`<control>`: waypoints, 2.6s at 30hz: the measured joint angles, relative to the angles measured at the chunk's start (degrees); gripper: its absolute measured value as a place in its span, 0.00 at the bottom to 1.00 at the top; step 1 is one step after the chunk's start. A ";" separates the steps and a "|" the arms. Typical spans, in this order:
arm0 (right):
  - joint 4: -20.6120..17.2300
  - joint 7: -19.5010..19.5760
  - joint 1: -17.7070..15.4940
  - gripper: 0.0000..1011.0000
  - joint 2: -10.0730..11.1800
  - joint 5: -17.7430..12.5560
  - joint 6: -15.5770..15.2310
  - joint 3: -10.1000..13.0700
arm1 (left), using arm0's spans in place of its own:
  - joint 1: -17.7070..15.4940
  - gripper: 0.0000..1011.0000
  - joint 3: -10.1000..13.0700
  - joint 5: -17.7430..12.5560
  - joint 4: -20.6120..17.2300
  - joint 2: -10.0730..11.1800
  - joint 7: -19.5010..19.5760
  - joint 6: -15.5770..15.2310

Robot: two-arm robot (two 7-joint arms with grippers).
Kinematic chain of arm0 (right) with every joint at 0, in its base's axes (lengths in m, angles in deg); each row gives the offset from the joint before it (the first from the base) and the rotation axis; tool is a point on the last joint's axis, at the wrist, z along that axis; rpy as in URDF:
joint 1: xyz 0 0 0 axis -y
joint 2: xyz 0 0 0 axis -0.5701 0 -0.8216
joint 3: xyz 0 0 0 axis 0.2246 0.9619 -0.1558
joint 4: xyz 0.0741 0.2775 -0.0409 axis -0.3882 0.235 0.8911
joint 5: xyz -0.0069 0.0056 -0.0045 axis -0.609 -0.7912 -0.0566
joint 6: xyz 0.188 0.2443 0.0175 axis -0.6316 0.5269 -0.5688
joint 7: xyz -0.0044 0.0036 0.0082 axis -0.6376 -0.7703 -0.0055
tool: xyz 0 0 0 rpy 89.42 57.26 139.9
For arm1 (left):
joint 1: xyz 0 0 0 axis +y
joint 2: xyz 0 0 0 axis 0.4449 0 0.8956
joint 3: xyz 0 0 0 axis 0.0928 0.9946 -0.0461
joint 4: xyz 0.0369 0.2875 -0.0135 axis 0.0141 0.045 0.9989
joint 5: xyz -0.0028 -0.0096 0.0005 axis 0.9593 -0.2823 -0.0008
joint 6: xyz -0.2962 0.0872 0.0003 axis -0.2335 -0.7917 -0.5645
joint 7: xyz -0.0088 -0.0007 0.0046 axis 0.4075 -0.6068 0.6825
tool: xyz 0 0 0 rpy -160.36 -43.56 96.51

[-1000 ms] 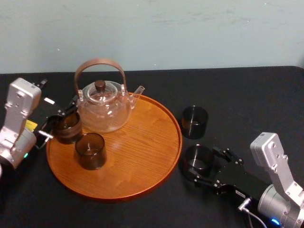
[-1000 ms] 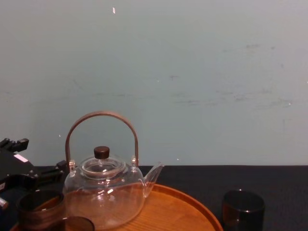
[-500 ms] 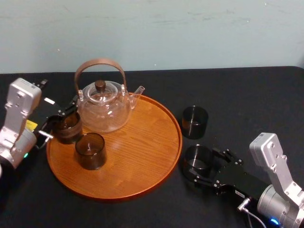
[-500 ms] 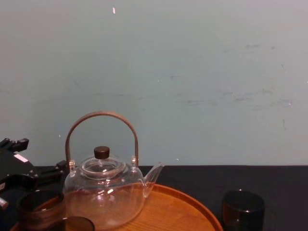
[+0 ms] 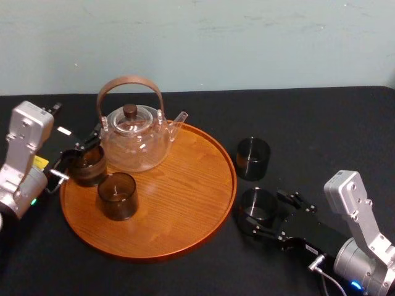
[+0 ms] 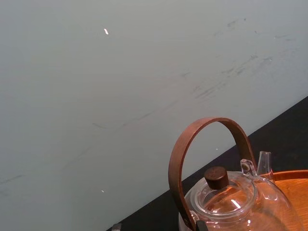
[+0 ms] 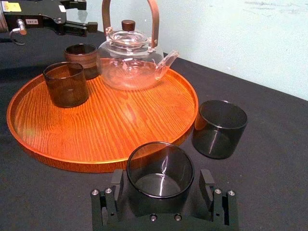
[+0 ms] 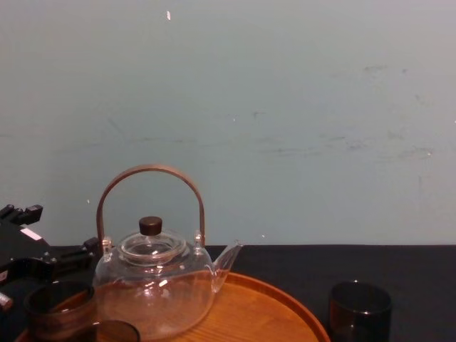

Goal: Pick up the glass from the table and place it on the tray.

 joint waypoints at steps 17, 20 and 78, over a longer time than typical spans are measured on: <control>2.73 -1.20 2.22 0.99 -1.73 0.56 -0.57 -0.68 | 0.00 0.99 0.00 0.00 0.00 0.00 0.00 0.00; 3.34 -1.46 2.75 0.99 -1.94 0.56 -0.57 -0.94 | 0.00 0.99 0.00 0.00 0.00 0.00 0.00 0.00; 3.40 -4.02 9.80 0.90 -4.11 0.28 0.07 -6.04 | 0.00 0.99 0.00 0.00 0.00 0.00 0.00 0.00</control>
